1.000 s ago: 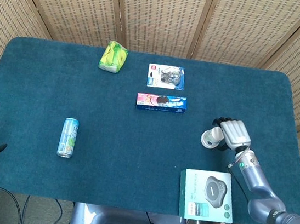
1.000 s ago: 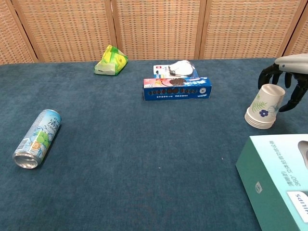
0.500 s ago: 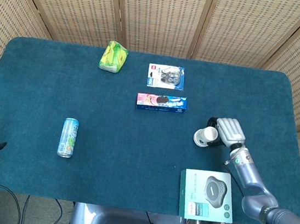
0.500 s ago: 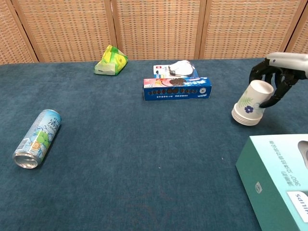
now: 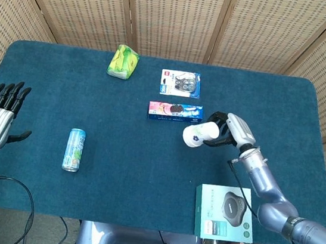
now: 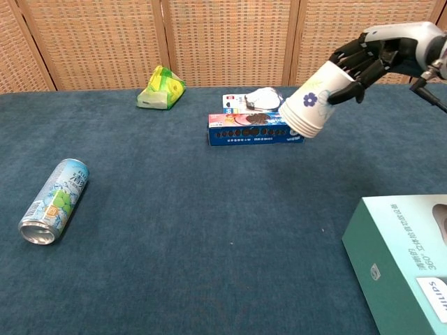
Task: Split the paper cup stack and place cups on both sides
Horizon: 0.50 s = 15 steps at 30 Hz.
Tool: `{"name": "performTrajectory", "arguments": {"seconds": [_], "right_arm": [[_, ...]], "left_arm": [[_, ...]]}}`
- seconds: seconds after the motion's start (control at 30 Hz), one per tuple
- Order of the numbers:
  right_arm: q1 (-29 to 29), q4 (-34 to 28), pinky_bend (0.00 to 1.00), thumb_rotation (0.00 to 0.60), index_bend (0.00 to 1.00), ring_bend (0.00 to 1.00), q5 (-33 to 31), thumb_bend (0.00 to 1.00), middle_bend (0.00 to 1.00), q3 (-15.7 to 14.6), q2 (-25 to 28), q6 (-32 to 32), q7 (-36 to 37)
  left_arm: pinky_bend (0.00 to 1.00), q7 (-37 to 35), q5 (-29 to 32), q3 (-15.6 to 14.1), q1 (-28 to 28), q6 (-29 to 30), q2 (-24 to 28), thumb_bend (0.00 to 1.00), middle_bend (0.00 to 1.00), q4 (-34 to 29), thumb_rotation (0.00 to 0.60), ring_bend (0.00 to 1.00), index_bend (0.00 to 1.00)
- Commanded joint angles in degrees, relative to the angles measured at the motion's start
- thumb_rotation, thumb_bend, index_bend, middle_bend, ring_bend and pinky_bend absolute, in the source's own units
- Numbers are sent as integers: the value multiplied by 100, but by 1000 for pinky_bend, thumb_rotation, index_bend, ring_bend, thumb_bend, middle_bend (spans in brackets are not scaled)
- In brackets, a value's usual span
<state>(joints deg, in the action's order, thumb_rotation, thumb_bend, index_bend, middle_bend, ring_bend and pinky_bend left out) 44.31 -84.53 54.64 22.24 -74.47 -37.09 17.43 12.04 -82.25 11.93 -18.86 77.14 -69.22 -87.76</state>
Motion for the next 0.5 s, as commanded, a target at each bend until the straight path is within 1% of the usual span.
{"name": "performTrajectory", "arguments": {"seconds": [0.03, 0.1, 0.2, 0.3, 0.4, 0.5], "right_arm": [[458, -250, 591, 600, 585, 515, -954, 381, 614, 301, -172, 543, 298], [580, -296, 591, 600, 585, 515, -1294, 385, 615, 375, -262, 699, 463], [805, -194, 591, 600, 585, 515, -1802, 386, 616, 435, -407, 898, 663], [926, -139, 591, 600, 585, 515, -2153, 386, 616, 466, -517, 932, 813], [942, -156, 590, 600, 585, 515, -2291, 387, 616, 522, -548, 977, 951], [938, -154, 590, 600, 585, 515, -2315, 386, 617, 510, -595, 909, 988]], "left_arm": [[0, 276, -5, 140, -314, -219, -134, 54, 0, -201, 600, 0, 0], [0, 411, 10, 179, -460, -336, -206, 54, 0, -258, 600, 0, 0], [0, 583, 86, 270, -751, -559, -412, 54, 0, -320, 600, 0, 0], [0, 541, 1, 350, -1022, -625, -692, 54, 0, -229, 600, 0, 0], [0, 592, -8, 414, -1232, -659, -958, 55, 0, -25, 600, 0, 0], [0, 625, 12, 485, -1468, -700, -1292, 54, 0, 183, 600, 0, 4]]}}
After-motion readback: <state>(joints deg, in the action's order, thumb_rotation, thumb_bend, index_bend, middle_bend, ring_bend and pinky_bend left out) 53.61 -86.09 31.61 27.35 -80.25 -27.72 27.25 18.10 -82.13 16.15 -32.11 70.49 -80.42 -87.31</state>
